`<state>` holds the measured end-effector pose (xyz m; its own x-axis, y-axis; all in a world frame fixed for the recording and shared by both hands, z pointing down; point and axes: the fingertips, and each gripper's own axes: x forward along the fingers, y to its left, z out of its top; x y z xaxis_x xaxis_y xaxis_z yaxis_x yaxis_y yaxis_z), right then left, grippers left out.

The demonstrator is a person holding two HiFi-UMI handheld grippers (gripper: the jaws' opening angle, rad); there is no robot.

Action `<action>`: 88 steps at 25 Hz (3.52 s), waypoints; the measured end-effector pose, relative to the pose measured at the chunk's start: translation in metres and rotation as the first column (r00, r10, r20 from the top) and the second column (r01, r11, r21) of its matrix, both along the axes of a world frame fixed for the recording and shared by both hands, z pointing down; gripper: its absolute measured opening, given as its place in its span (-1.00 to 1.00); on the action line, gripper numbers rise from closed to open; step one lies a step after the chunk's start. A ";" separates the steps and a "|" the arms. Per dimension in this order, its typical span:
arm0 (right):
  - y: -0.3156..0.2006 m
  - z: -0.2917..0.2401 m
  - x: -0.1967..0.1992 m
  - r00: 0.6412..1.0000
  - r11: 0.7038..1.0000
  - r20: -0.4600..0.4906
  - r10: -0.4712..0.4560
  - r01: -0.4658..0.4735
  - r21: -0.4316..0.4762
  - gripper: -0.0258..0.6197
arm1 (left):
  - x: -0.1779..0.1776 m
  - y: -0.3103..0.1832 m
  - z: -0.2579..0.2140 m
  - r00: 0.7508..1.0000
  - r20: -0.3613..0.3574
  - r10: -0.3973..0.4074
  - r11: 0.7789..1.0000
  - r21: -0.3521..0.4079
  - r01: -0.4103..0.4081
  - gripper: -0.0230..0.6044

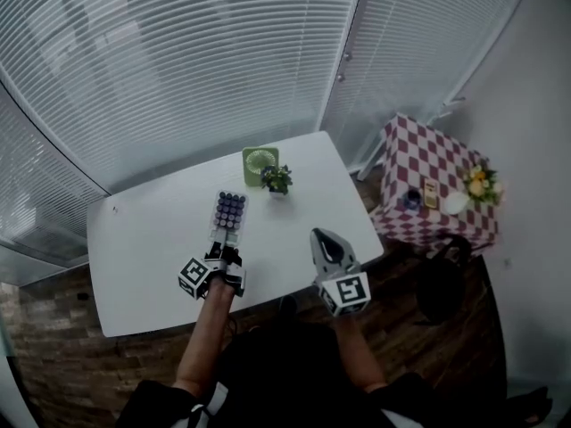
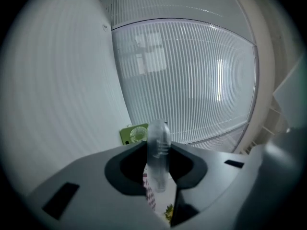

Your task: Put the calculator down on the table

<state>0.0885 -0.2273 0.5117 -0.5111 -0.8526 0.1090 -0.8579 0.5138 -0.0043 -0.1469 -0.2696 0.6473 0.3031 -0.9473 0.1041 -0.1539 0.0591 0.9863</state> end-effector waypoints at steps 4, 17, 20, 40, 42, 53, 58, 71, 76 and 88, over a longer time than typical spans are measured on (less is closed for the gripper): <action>-0.002 0.003 0.006 1.000 1.000 -0.002 0.008 -0.008 -0.002 -0.90 | 0.002 -0.008 0.023 1.000 -0.018 -0.010 0.999 -0.044 0.009 -0.61; -0.012 0.021 0.020 1.000 0.999 -0.001 0.028 -0.028 -0.017 -0.90 | 0.025 -0.039 0.093 0.995 -0.099 0.031 0.988 -0.147 -0.045 -0.61; -0.012 0.025 0.025 0.999 0.999 -0.014 0.039 -0.039 -0.029 -0.90 | 0.025 -0.042 0.113 0.998 -0.060 0.030 0.982 -0.187 -0.041 -0.61; -0.009 0.043 0.045 0.997 0.996 -0.039 0.060 -0.062 -0.056 -0.90 | 0.033 -0.062 0.178 0.993 -0.119 0.009 0.943 -0.328 -0.048 -0.61; -0.008 0.042 0.047 0.997 0.996 -0.041 0.064 -0.066 -0.061 -0.90 | 0.033 -0.063 0.181 0.993 -0.116 0.011 0.941 -0.334 -0.049 -0.61; -0.007 0.049 0.052 0.998 0.994 -0.034 0.053 -0.056 -0.095 -0.90 | 0.032 -0.062 0.192 0.994 -0.108 -0.007 0.915 -0.401 -0.037 -0.60; -0.009 0.049 0.045 0.999 0.994 -0.022 0.035 -0.037 -0.103 -0.90 | 0.020 -0.057 0.199 0.999 -0.048 -0.021 0.857 -0.515 -0.006 -0.51; -0.011 0.050 0.037 1.000 0.994 -0.018 0.005 -0.007 -0.106 -0.90 | 0.014 -0.049 0.184 0.998 0.017 -0.056 0.789 -0.612 0.055 0.02; -0.013 0.049 0.029 1.000 0.994 0.001 -0.006 0.006 -0.113 -0.90 | 0.013 -0.049 0.176 0.998 0.005 -0.060 0.801 -0.597 0.051 0.02; -0.012 0.046 0.014 1.000 0.994 0.002 -0.023 0.023 -0.104 -0.90 | 0.014 -0.023 0.167 0.998 -0.049 -0.038 0.833 -0.553 0.005 0.02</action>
